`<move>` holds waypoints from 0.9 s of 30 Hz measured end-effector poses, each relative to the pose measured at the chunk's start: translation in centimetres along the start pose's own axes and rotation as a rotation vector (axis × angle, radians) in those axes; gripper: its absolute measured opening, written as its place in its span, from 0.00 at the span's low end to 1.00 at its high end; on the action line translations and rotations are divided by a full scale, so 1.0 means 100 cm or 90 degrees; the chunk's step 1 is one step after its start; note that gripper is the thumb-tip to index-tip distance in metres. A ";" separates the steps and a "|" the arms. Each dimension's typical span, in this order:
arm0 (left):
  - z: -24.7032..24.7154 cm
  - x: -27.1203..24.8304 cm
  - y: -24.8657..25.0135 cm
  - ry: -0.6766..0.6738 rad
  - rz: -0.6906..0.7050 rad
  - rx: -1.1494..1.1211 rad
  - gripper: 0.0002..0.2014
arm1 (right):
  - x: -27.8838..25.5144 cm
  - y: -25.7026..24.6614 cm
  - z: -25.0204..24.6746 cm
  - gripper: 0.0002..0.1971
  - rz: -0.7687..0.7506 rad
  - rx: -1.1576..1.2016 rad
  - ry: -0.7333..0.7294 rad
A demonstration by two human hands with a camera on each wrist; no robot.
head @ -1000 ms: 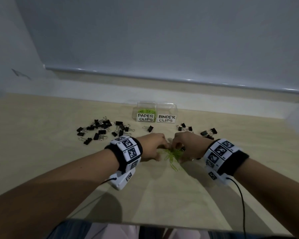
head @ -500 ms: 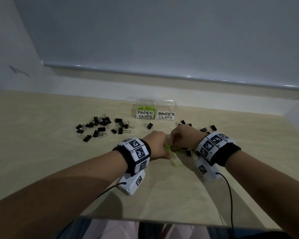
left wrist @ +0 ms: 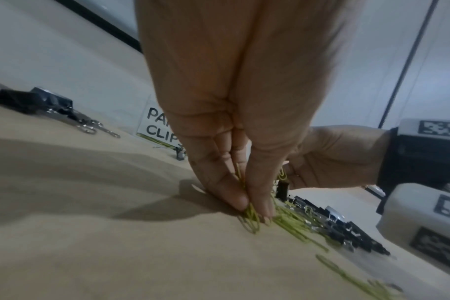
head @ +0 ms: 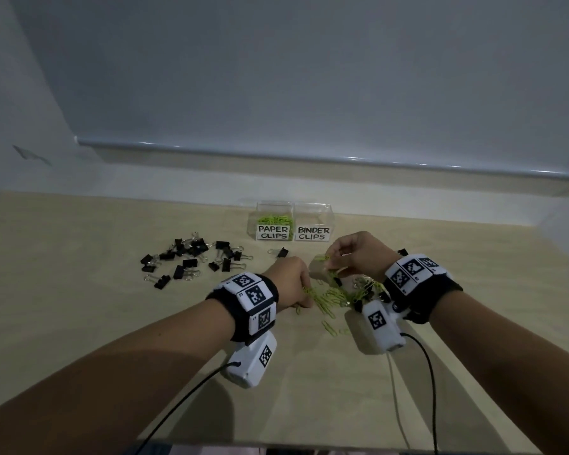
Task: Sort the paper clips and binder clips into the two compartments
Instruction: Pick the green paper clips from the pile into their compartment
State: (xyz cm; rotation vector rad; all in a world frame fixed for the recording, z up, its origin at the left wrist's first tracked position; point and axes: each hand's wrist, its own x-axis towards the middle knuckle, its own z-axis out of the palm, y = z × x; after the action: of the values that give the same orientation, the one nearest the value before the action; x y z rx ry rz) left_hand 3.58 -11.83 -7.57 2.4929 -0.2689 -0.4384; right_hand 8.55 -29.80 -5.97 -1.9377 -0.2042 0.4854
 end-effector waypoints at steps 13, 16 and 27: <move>-0.096 0.030 -0.030 0.255 -0.017 -0.088 0.10 | 0.045 -0.050 0.005 0.04 -0.043 0.080 0.119; -0.112 0.050 -0.030 0.331 -0.039 -0.035 0.08 | 0.070 -0.071 0.016 0.06 -0.065 0.074 0.186; -0.100 0.065 -0.035 0.317 -0.017 0.050 0.12 | 0.078 -0.064 0.019 0.09 -0.101 -0.224 0.221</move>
State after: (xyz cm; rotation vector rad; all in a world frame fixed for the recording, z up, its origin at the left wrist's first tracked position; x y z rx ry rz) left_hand 13.59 -5.65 -3.46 2.5855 -0.0529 0.1929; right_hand 15.27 -22.85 -2.69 -2.2907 -0.2263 0.0009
